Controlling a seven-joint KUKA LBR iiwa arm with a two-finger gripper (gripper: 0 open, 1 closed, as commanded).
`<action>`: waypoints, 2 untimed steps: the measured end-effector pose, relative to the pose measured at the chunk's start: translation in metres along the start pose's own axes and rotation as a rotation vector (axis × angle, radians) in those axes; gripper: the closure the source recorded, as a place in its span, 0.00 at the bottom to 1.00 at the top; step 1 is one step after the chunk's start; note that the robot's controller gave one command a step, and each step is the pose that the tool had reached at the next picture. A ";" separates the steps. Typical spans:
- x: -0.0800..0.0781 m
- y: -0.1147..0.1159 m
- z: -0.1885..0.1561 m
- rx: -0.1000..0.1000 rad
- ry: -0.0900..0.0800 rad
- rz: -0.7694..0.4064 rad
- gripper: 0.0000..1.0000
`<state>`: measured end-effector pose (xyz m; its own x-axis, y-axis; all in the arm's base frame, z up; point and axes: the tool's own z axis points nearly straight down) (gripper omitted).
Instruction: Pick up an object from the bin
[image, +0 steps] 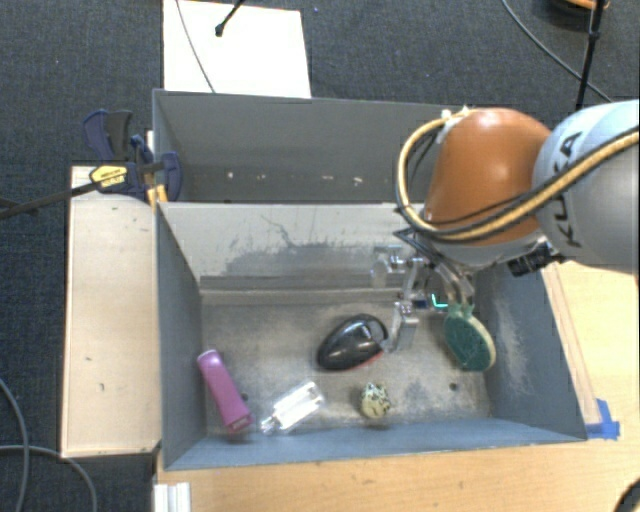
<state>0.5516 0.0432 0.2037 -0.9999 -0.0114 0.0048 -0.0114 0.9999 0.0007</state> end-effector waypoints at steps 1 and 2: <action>-0.017 0.004 0.107 0.000 0.001 0.037 0.00; -0.006 0.005 0.132 -0.001 -0.014 0.035 0.00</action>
Offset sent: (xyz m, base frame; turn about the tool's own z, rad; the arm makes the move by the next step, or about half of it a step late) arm 0.0177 0.0042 -0.1031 0.0423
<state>0.5565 0.0479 0.0721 -0.9997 0.0235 -0.0091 0.0235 0.9997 0.0015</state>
